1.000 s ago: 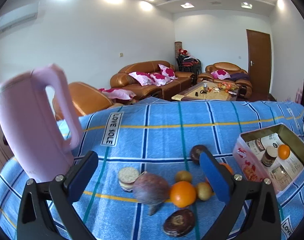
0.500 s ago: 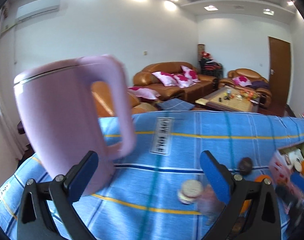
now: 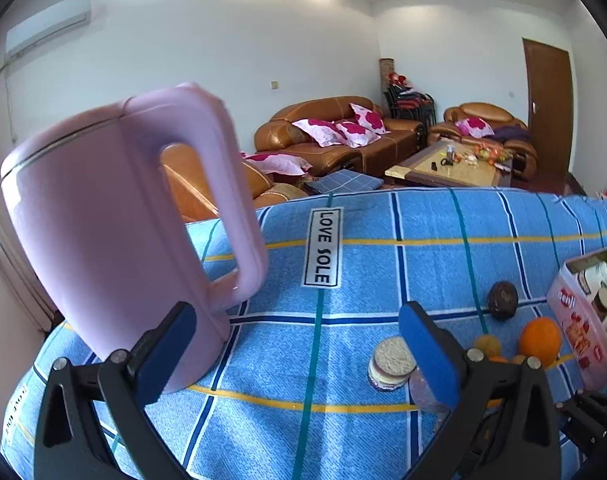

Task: Organize fruits
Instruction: 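Move both grippers back to the loose fruits on the cloth, then grasp the dark brown fruit with the right gripper while the left grasps the purple fruit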

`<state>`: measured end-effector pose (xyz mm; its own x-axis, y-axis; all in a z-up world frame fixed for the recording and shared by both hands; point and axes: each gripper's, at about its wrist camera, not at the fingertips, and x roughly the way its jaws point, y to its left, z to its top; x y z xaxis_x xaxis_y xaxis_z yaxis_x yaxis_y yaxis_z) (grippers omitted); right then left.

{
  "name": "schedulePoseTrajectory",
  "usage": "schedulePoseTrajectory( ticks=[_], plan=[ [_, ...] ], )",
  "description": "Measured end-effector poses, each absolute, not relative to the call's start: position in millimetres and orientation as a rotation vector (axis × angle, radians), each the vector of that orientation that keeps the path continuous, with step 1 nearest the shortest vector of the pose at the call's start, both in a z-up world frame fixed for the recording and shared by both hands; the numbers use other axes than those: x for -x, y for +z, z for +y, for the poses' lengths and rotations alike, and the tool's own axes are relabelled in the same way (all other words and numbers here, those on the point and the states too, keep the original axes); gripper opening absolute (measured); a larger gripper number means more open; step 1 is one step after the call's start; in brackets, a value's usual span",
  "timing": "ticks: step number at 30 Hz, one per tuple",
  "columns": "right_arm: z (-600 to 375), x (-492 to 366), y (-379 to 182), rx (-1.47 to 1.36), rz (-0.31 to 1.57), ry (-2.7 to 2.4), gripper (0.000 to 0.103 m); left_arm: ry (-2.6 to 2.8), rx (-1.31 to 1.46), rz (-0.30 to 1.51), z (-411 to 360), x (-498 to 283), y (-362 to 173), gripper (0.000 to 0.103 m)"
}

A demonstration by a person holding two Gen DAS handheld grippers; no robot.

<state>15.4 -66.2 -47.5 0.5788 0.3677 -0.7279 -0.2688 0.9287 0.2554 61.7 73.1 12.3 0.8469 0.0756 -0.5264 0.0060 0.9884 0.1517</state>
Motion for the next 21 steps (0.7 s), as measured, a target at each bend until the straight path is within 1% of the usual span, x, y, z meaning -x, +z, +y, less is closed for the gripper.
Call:
schedulePoseTrajectory(
  ticks=[2, 4, 5, 9, 13, 18, 19, 21],
  plan=[
    [-62.7, -15.3, -47.5, -0.109, 0.88, 0.382, 0.06, 0.014, -0.152, 0.571, 70.9, -61.2, 12.3, 0.103],
    [-58.9, -14.1, -48.1, -0.081, 0.884, 0.379, 0.048, -0.017, -0.143, 0.588, 67.8, -61.0, 12.4, 0.103],
    [-58.7, -13.3, -47.9, -0.069, 0.885, 0.373, 0.044, -0.032, -0.138, 0.596, 67.0, -61.4, 12.1, 0.103],
    [-69.4, -9.0, -43.9, -0.083, 0.881, 0.376, 0.043, -0.076, -0.133, 0.622, 62.2, -64.0, 9.3, 0.103],
    [-93.5, 1.0, -30.9, -0.16, 0.779, 0.335, 0.043, -0.16, -0.111, 0.66, 57.7, -64.2, 2.3, 0.102],
    [-120.5, 11.3, -10.5, -0.167, 0.628, 0.206, 0.043, -0.253, -0.096, 0.723, 43.1, -65.3, -9.5, 0.088],
    [-123.7, 10.2, -8.2, -0.182, 0.619, 0.2, 0.043, -0.259, -0.08, 0.75, 40.8, -68.4, -14.3, 0.087],
    [-130.1, 10.5, -5.5, -0.214, 0.611, 0.198, 0.043, -0.287, -0.037, 0.807, 37.4, -73.8, -23.7, 0.081]
  ],
)
